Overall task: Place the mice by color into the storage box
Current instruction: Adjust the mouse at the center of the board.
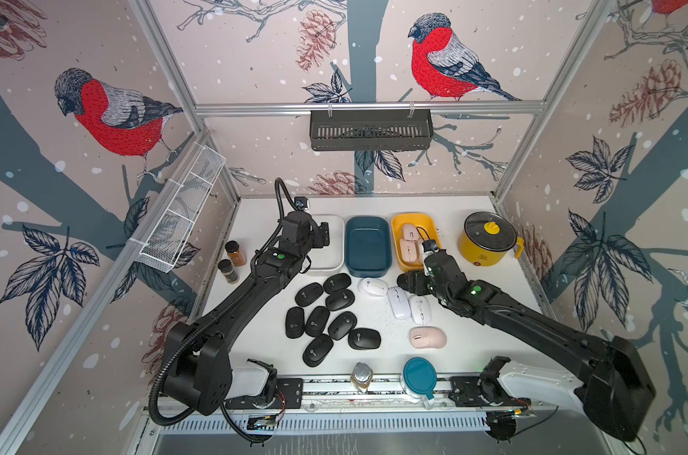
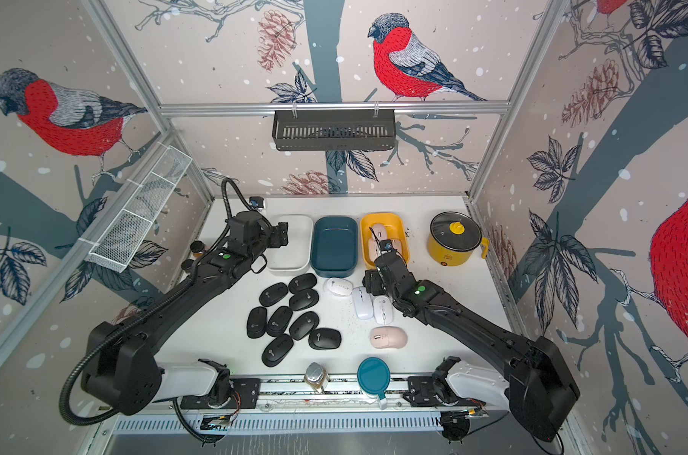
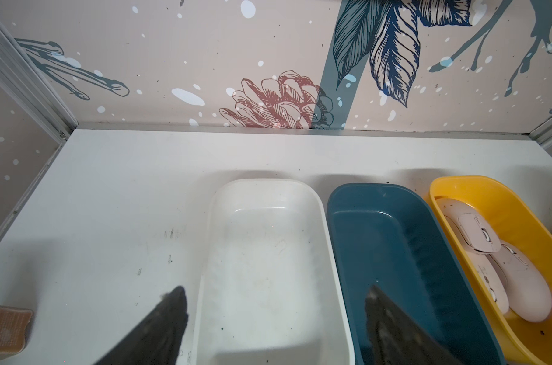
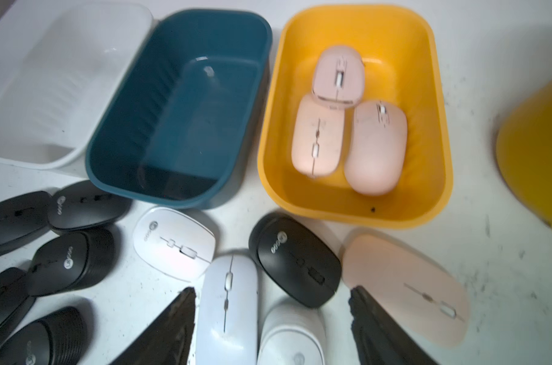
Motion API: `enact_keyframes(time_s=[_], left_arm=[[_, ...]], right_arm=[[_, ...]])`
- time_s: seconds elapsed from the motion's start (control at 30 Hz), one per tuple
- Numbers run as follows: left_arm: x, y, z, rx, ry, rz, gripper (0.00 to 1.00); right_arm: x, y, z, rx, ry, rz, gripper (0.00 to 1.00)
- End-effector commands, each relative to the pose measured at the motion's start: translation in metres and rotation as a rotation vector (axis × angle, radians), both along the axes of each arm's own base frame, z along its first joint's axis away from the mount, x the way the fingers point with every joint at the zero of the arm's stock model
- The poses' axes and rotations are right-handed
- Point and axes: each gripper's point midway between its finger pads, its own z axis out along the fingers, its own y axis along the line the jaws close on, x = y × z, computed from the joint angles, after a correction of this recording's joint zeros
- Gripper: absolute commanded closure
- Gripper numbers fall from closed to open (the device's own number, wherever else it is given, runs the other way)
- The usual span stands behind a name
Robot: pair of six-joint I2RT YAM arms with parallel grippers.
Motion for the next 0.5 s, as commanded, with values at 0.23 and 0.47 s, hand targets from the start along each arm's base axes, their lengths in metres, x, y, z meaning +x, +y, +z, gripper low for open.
enact_keyframes(time_s=[0.23,0.47], left_arm=[[0.002,-0.004,0.0,-0.016,-0.002,-0.004,0.13],[0.003,-0.004,-0.002,-0.012,0.006,-0.002,0.13]], right_arm=[[0.01,-0.073,-0.026,0.155,0.123,-0.225,0.24],[0.039,-0.118,-0.026,0.254,0.106,-0.343,0.27]])
